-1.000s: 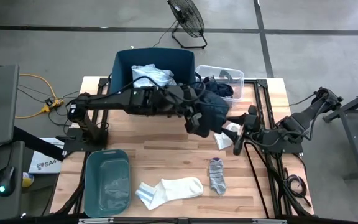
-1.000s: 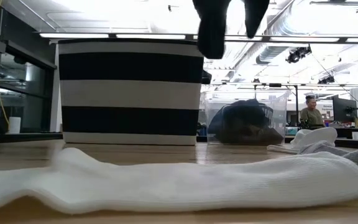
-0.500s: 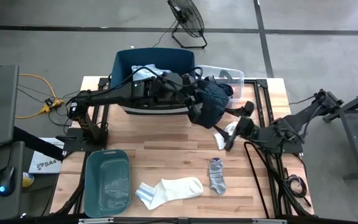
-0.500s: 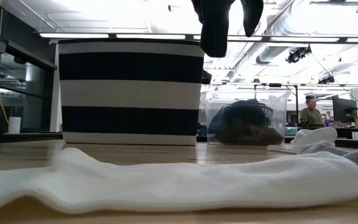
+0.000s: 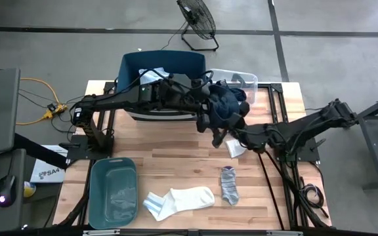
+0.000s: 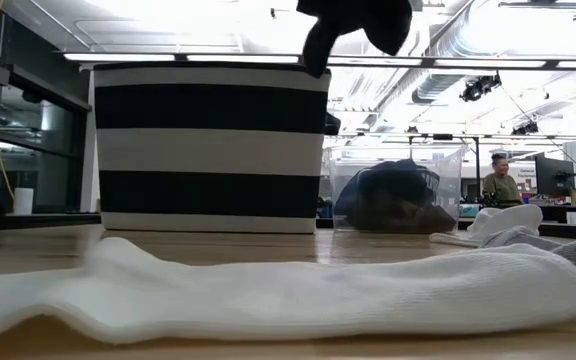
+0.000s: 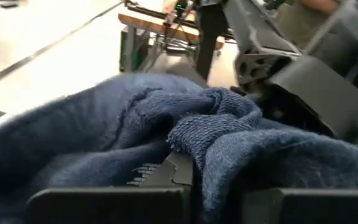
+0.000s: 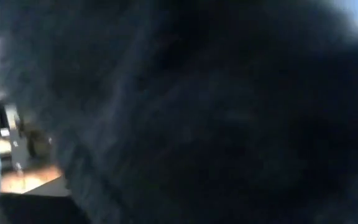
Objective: Pick & Place Cloths
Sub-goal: Put the blue underwear into the transparent bin
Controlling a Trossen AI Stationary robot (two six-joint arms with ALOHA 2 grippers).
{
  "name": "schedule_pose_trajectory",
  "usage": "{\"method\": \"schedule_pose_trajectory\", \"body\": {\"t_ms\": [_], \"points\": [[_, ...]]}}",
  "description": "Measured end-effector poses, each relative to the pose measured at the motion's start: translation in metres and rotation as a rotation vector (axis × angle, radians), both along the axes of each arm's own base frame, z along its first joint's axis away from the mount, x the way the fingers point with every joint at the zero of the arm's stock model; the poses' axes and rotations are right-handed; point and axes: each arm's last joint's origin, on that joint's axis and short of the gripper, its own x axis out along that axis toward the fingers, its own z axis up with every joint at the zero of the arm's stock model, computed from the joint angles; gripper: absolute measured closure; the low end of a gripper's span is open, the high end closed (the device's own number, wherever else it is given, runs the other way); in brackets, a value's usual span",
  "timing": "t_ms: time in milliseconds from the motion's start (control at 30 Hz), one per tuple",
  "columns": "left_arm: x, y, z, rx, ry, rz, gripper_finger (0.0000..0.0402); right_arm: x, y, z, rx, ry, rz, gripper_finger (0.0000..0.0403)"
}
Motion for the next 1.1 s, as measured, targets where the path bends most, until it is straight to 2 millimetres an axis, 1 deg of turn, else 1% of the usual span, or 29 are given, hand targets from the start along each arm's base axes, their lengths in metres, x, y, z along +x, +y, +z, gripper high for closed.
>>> {"method": "schedule_pose_trajectory", "body": {"t_ms": [133,267,400,600,633,733,833,933,1100], "points": [[0.000,-0.001,-0.001,-0.003,0.009,-0.030,0.0390,0.002,-0.001,-0.001,0.079,-0.061,-0.004,0.0091],[-0.001,-0.001,-0.003,-0.003,0.031,-0.051,0.0390,0.002,-0.001,-0.001,0.133,-0.104,-0.008,0.0146],[-0.001,-0.002,-0.004,-0.008,0.045,-0.069,0.0385,0.001,-0.001,-0.002,0.172,-0.128,-0.012,0.0222],[-0.002,-0.003,-0.005,0.010,0.055,-0.099,0.0382,0.002,0.000,-0.004,0.210,-0.134,0.017,0.0362],[-0.002,-0.003,-0.005,0.008,0.056,-0.105,0.0381,0.002,0.000,-0.004,0.211,-0.133,0.025,0.0378],[-0.002,-0.003,-0.006,0.022,0.067,-0.112,0.0371,0.002,0.000,-0.004,0.232,-0.144,0.027,0.0383],[-0.003,-0.002,-0.008,0.074,0.092,-0.103,0.0339,0.000,-0.001,-0.005,0.263,-0.150,0.019,0.0383],[-0.003,-0.002,-0.010,0.113,0.111,-0.095,0.0286,-0.004,-0.002,-0.007,0.292,-0.143,0.010,0.0383],[-0.010,-0.002,-0.001,0.176,0.081,-0.100,0.0181,-0.013,-0.005,-0.005,0.334,-0.146,-0.012,0.0383]]}}
